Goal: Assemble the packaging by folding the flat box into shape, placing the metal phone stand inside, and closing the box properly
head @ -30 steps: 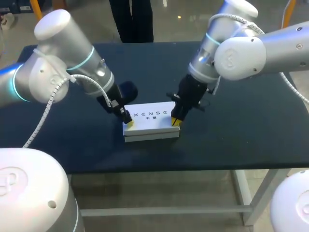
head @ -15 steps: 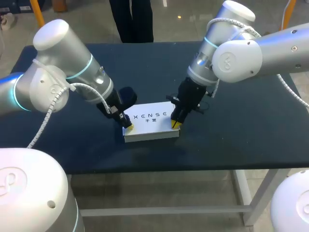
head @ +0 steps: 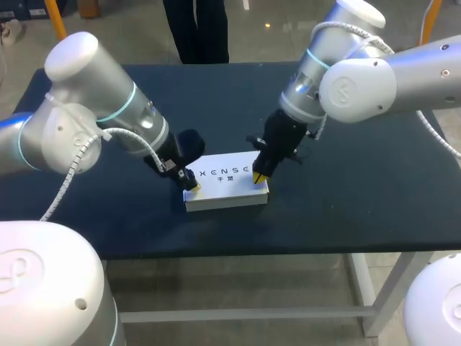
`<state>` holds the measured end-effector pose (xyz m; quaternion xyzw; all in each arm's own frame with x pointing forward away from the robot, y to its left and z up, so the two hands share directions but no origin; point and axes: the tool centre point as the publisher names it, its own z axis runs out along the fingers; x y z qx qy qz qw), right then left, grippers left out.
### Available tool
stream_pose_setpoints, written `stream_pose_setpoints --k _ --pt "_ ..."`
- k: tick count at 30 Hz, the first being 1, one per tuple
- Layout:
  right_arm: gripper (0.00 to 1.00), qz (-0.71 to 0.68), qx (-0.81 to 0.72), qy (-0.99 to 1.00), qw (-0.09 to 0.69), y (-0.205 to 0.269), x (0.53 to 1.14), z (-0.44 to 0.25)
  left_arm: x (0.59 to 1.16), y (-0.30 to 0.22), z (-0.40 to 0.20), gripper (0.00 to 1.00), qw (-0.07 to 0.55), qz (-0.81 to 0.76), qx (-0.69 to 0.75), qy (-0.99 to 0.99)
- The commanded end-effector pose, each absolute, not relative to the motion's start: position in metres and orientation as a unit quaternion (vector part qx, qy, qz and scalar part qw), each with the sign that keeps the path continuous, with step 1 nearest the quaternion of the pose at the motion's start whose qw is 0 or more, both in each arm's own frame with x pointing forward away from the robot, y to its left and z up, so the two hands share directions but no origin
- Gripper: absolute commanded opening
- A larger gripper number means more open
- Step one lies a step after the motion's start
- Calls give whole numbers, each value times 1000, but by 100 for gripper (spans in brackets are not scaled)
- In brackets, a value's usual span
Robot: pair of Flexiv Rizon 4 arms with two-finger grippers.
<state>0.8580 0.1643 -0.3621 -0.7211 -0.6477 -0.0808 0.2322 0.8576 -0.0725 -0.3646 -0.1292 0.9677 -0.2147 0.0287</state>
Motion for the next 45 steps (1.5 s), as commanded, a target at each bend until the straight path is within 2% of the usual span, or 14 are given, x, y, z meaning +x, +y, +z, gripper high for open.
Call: stream_pose_setpoints --k 1,15,24,25,26,27,28,29,31,34,38,42,43,45 --pt "0 -91 -722 -647 225 160 850 -356 850 -72 -357 0 40 -206 -132 969" --pt "0 -62 -725 -635 258 158 860 -395 858 -68 -387 0 4 -205 -152 967" --pt "0 -104 -714 -646 251 153 855 -366 845 -70 -359 0 30 -203 -150 967" --pt "0 -114 -710 -649 248 152 855 -361 844 -72 -354 7 32 -203 -151 967" --pt "0 -122 -708 -651 245 151 855 -356 843 -73 -350 32 33 -203 -151 967" --pt "0 -132 -705 -653 242 150 856 -351 843 -74 -346 53 35 -202 -155 967" --pt "0 -149 -702 -655 237 147 858 -344 842 -76 -340 100 35 -202 -157 966" --pt "0 -162 -698 -658 233 145 859 -339 841 -77 -336 100 35 -201 -162 966" --pt "11 -190 -687 -665 223 141 863 -329 839 -79 -328 100 34 -199 -171 964" --pt "35 -234 -670 -675 204 131 868 -314 835 -82 -317 100 30 -192 -195 961" --pt "52 -280 -659 -677 171 116 876 -298 827 -88 -305 100 10 -184 -229 956" --pt "86 -329 -635 -684 140 98 878 -282 816 -92 -299 100 2 -179 -249 952" --pt "99 -336 -635 -683 131 95 877 -279 815 -92 -298 100 2 -174 -255 951" --pt "100 -344 -636 -684 100 82 878 -263 812 -93 -297 100 11 -155 -268 951"
